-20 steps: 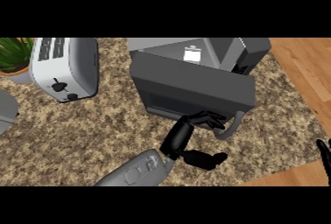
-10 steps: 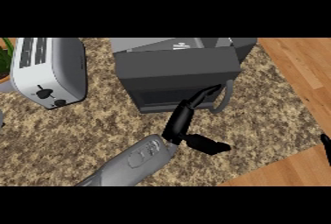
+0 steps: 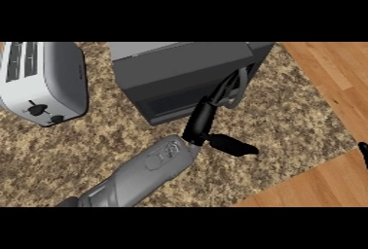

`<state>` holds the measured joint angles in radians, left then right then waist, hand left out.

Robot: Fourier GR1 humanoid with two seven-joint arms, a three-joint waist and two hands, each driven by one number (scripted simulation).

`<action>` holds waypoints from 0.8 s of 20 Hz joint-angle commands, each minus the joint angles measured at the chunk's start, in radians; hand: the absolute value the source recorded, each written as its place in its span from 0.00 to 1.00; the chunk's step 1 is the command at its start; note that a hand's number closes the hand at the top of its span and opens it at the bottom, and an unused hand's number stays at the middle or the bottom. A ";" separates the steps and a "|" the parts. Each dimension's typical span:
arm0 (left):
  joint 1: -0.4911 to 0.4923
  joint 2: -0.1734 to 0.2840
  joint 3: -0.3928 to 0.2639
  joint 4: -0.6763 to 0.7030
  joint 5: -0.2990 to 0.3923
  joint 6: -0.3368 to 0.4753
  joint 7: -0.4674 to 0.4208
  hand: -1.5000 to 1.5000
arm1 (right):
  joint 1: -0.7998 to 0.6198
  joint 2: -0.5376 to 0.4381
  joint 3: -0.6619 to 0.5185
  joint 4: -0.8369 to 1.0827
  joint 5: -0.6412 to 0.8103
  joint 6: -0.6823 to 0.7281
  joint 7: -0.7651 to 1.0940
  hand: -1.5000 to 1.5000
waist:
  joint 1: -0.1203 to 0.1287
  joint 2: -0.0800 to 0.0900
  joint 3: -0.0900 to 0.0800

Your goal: Pick up the milk, place it into the microwave and close the microwave

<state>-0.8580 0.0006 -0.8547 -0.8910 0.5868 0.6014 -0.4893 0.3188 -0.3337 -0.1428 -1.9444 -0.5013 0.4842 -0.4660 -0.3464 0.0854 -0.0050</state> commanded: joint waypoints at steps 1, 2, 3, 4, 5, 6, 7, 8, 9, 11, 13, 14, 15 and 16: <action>-0.049 -0.001 0.013 0.038 0.036 0.013 -0.017 0.00 | -0.029 -0.019 0.000 -0.011 -0.036 0.013 0.020 0.00 | -0.019 0.009 0.000; -0.066 -0.001 0.021 0.043 0.052 0.011 -0.013 0.00 | -0.028 -0.029 -0.007 -0.009 -0.036 0.013 0.028 0.00 | -0.016 0.004 0.001; -0.063 -0.001 0.010 0.049 0.057 0.020 -0.015 0.00 | -0.033 -0.030 -0.002 -0.012 -0.038 0.016 0.029 0.00 | -0.030 0.008 0.001; -0.068 -0.001 0.015 0.060 0.062 0.020 -0.026 0.00 | -0.041 -0.031 -0.009 -0.005 -0.052 0.015 0.030 0.00 | -0.030 0.014 0.002; -0.075 -0.001 0.012 0.060 0.072 0.019 -0.028 0.00 | -0.045 -0.038 -0.009 -0.006 -0.057 0.017 0.038 0.00 | -0.033 0.012 0.001; -0.077 -0.001 0.010 0.069 0.079 0.020 -0.034 0.00 | -0.045 -0.044 -0.012 -0.004 -0.053 0.013 0.045 0.00 | -0.038 0.015 0.001; -0.085 -0.001 0.013 0.078 0.084 0.025 -0.035 0.00 | -0.046 -0.045 -0.013 -0.007 -0.060 0.016 0.045 0.00 | -0.049 0.015 0.002; -0.094 -0.001 0.014 0.074 0.094 0.025 -0.042 0.00 | -0.055 -0.051 -0.012 -0.006 -0.064 0.018 0.049 0.00 | -0.043 0.014 0.001; -0.101 -0.001 0.017 0.080 0.104 0.026 -0.036 0.00 | -0.047 -0.050 -0.012 -0.001 -0.075 0.018 0.057 0.00 | -0.053 0.014 0.002; -0.110 0.000 0.016 0.085 0.117 0.031 -0.046 0.00 | -0.061 -0.065 -0.023 -0.008 -0.080 0.014 0.066 0.00 | -0.052 0.010 0.001; -0.109 0.000 0.008 0.095 0.125 0.032 -0.057 0.00 | -0.073 -0.060 -0.026 -0.005 -0.087 0.010 0.062 0.00 | -0.059 0.015 0.003; -0.098 0.000 0.001 0.104 0.123 0.034 -0.076 0.00 | -0.069 -0.069 -0.032 -0.002 -0.094 0.008 0.073 0.00 | -0.060 0.019 0.001; -0.105 0.000 0.004 0.106 0.134 0.027 -0.077 0.00 | -0.078 -0.073 -0.036 -0.001 -0.097 0.009 0.073 0.00 | -0.054 0.017 0.002; -0.100 0.000 -0.008 0.102 0.136 0.044 -0.083 0.00 | -0.075 -0.073 -0.035 -0.004 -0.102 0.009 0.076 0.00 | -0.069 0.014 0.002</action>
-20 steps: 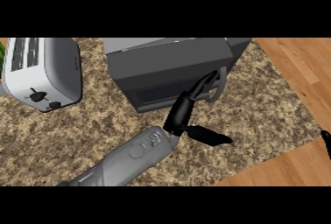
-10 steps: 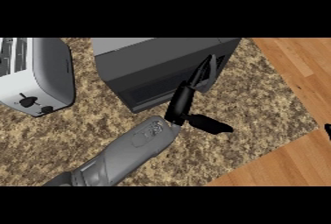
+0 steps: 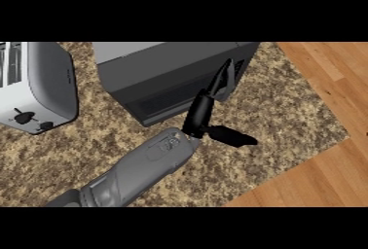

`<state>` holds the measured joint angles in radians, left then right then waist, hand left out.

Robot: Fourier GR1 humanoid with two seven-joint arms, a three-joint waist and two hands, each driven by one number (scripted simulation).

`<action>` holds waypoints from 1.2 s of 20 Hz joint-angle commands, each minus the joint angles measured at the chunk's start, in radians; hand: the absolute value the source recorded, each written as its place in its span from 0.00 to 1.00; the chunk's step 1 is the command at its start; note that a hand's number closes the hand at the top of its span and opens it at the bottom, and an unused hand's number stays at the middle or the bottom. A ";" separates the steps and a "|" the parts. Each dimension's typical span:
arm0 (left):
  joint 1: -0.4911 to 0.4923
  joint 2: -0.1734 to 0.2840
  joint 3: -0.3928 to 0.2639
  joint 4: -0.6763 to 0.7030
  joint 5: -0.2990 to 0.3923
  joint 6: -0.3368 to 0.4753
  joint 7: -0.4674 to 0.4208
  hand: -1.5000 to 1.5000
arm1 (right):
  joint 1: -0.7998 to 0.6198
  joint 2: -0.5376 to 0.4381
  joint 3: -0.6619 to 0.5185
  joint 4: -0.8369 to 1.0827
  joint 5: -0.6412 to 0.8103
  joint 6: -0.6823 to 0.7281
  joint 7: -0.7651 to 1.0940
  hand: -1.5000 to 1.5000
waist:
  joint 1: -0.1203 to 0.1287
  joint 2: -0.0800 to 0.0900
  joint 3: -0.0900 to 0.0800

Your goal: Pick up the milk, place it into the microwave and close the microwave

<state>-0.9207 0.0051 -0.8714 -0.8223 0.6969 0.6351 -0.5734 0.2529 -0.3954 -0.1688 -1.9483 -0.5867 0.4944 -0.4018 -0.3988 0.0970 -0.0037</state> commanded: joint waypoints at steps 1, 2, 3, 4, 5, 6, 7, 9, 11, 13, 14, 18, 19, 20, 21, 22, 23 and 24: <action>-0.045 -0.005 0.013 0.037 0.033 -0.002 -0.005 0.00 | -0.017 -0.018 -0.011 0.006 -0.014 -0.001 0.016 0.00 | -0.011 0.009 0.001; -0.040 -0.005 0.011 0.042 0.039 0.003 -0.012 0.00 | -0.013 -0.023 -0.004 0.006 -0.024 0.010 0.022 0.00 | -0.009 0.007 0.001; -0.049 -0.005 0.013 0.046 0.043 0.007 -0.012 0.00 | -0.020 -0.025 -0.006 -0.002 -0.035 0.008 0.025 0.00 | -0.014 0.005 0.000; -0.044 -0.005 0.004 0.046 0.046 0.007 -0.024 0.00 | -0.023 -0.034 -0.015 0.005 -0.032 0.008 0.028 0.00 | -0.014 0.006 0.001; -0.045 -0.005 0.006 0.051 0.053 0.012 -0.025 0.00 | -0.024 -0.038 -0.021 -0.001 -0.037 0.009 0.028 0.00 | -0.023 0.004 0.001; -0.050 -0.005 0.011 0.050 0.064 0.010 -0.026 0.00 | -0.024 -0.038 -0.015 -0.002 -0.042 0.011 0.032 0.00 | -0.027 0.007 0.000; -0.055 -0.005 0.007 0.052 0.067 0.011 -0.030 0.00 | -0.027 -0.036 -0.017 0.010 -0.050 0.011 0.033 0.00 | -0.022 0.007 0.002; -0.057 -0.005 0.001 0.051 0.079 0.019 -0.037 0.00 | -0.025 -0.051 -0.021 0.007 -0.051 0.012 0.046 0.00 | -0.031 0.003 0.001; -0.068 -0.005 0.004 0.064 0.090 0.009 -0.040 0.00 | -0.033 -0.056 -0.018 0.005 -0.059 0.019 0.048 0.00 | -0.025 0.006 0.002; -0.057 -0.005 -0.010 0.065 0.095 0.013 -0.060 0.00 | -0.042 -0.056 -0.025 0.011 -0.076 0.015 0.049 0.00 | -0.027 0.008 0.002; -0.057 -0.005 -0.014 0.066 0.103 0.013 -0.057 0.00 | -0.044 -0.065 -0.028 0.008 -0.075 0.014 0.057 0.00 | -0.031 0.008 0.001; -0.073 -0.005 -0.017 0.077 0.121 0.027 -0.064 0.00 | -0.051 -0.069 -0.031 0.012 -0.096 0.019 0.061 0.00 | -0.035 0.004 0.003; -0.067 -0.005 -0.026 0.074 0.127 0.022 -0.069 0.00 | -0.051 -0.070 -0.025 0.010 -0.095 0.021 0.064 0.00 | -0.041 0.008 0.003; -0.071 -0.005 -0.025 0.076 0.129 0.022 -0.078 0.00 | -0.066 -0.081 -0.033 0.008 -0.100 0.021 0.066 0.00 | -0.030 0.007 0.002; -0.070 -0.005 -0.030 0.086 0.130 0.029 -0.081 0.00 | -0.061 -0.078 -0.025 0.003 -0.097 0.021 0.071 0.00 | -0.028 0.005 0.002; -0.068 -0.005 -0.033 0.079 0.143 0.025 -0.074 0.00 | -0.062 -0.077 -0.023 0.017 -0.107 0.024 0.073 0.00 | -0.028 0.008 0.004; -0.071 -0.005 -0.035 0.077 0.145 0.030 -0.085 0.00 | -0.064 -0.082 -0.021 0.008 -0.109 0.022 0.080 0.00 | -0.033 0.007 0.001; -0.075 -0.005 -0.039 0.079 0.149 0.023 -0.086 0.00 | -0.062 -0.090 -0.024 0.015 -0.113 0.033 0.082 0.00 | -0.031 0.006 0.003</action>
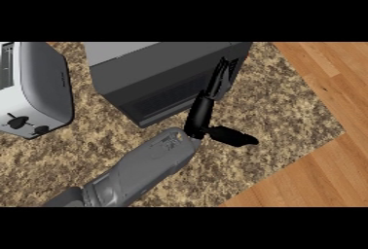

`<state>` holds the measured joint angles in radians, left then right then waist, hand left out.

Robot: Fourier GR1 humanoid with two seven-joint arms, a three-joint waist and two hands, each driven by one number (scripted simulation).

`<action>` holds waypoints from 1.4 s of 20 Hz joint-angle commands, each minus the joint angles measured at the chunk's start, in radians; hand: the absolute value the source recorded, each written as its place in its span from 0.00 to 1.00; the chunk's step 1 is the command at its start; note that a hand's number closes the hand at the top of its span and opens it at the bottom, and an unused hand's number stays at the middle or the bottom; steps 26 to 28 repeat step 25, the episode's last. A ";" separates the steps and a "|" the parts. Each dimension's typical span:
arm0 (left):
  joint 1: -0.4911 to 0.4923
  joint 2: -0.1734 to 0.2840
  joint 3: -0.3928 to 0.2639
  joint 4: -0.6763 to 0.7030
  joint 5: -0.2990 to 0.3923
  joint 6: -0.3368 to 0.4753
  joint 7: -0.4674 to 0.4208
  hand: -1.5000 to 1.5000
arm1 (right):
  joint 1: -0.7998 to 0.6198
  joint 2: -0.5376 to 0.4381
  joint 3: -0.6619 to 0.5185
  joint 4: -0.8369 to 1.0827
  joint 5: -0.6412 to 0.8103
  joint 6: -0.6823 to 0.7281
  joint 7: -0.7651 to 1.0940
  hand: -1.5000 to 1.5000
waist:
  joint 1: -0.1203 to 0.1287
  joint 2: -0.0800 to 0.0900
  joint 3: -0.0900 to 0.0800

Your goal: Pick up the milk, place it into the microwave and close the microwave

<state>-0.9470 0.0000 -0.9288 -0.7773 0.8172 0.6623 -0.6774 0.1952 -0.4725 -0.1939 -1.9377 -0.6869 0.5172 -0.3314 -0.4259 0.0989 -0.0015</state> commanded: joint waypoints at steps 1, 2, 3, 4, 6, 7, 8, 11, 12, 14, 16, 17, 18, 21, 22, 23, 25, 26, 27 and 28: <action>-0.041 0.000 0.017 0.043 0.031 -0.007 0.009 0.00 | -0.006 -0.014 -0.004 -0.004 -0.017 0.009 0.009 0.00 | -0.008 0.004 0.000; -0.049 0.000 0.021 0.038 0.040 0.001 0.008 0.00 | -0.010 -0.010 0.002 -0.003 -0.025 0.011 0.008 0.00 | -0.002 0.001 0.000; -0.056 0.000 0.016 0.038 0.043 -0.002 0.010 0.00 | -0.016 -0.015 -0.003 0.005 -0.028 0.005 0.016 0.00 | -0.004 0.005 0.000; -0.046 0.000 0.015 0.044 0.049 -0.006 0.001 0.00 | -0.008 -0.022 -0.001 -0.001 -0.030 0.013 0.021 0.00 | -0.008 0.005 -0.001; -0.051 0.000 0.013 0.048 0.057 -0.005 -0.003 0.00 | -0.016 -0.019 -0.004 0.001 -0.042 0.012 0.017 0.00 | -0.009 0.006 0.001; -0.057 0.000 0.015 0.045 0.066 -0.002 0.001 0.00 | -0.011 -0.023 0.002 0.001 -0.046 0.017 0.025 0.00 | -0.011 0.004 0.001; -0.064 0.000 0.003 0.044 0.063 -0.001 -0.003 0.00 | -0.017 -0.025 0.005 -0.001 -0.050 0.011 0.033 0.00 | -0.006 0.001 0.000; -0.051 0.000 -0.014 0.066 0.094 -0.046 0.053 1.00 | -0.023 -0.029 -0.002 -0.003 -0.058 0.010 0.033 0.00 | -0.009 0.011 0.004; -0.065 0.001 -0.019 0.086 0.086 -0.046 0.064 1.00 | -0.020 -0.040 -0.006 -0.006 -0.059 0.011 0.042 0.00 | 0.000 0.004 0.004; -0.071 0.001 -0.056 0.156 0.039 0.010 0.066 0.00 | -0.022 -0.037 -0.010 -0.007 -0.066 0.013 0.035 0.00 | 0.013 -0.004 0.012; -0.094 0.046 -0.078 0.210 0.001 0.059 0.075 0.00 | -0.018 -0.043 -0.014 -0.007 -0.068 0.004 0.047 0.00 | 0.028 -0.010 0.014; -0.092 0.054 -0.089 0.235 -0.014 0.091 0.077 0.00 | -0.014 -0.040 -0.017 -0.002 -0.072 0.002 0.046 0.00 | 0.036 -0.010 0.016; -0.111 0.063 -0.089 0.249 -0.019 0.101 0.093 0.00 | -0.009 -0.043 -0.013 -0.006 -0.069 0.005 0.050 0.00 | 0.043 -0.015 0.016; -0.134 0.065 -0.083 0.274 -0.012 0.111 0.133 0.00 | 0.000 -0.046 -0.027 -0.006 -0.074 -0.002 0.052 0.00 | 0.058 -0.017 0.014; -0.139 0.045 -0.089 0.274 -0.013 0.113 0.141 0.00 | -0.010 -0.046 -0.025 -0.008 -0.075 -0.006 0.053 0.00 | 0.065 -0.012 0.013; -0.146 0.046 -0.095 0.282 -0.021 0.123 0.146 0.00 | -0.002 -0.051 -0.032 -0.008 -0.083 0.002 0.053 0.00 | 0.059 -0.015 0.014; -0.151 0.046 -0.105 0.296 -0.027 0.127 0.158 0.00 | 0.000 -0.052 -0.044 -0.015 -0.090 -0.004 0.051 0.00 | 0.066 -0.018 0.013; -0.151 0.046 -0.105 0.296 -0.027 0.127 0.158 0.00 | 0.000 -0.052 -0.044 -0.015 -0.090 -0.004 0.051 0.00 | 0.066 -0.018 0.013; -0.151 0.046 -0.105 0.296 -0.027 0.127 0.158 0.00 | 0.000 -0.052 -0.044 -0.015 -0.090 -0.004 0.051 0.00 | 0.066 -0.018 0.013; -0.151 0.046 -0.105 0.296 -0.027 0.127 0.158 0.00 | 0.000 -0.052 -0.044 -0.015 -0.090 -0.004 0.051 0.00 | 0.066 -0.018 0.013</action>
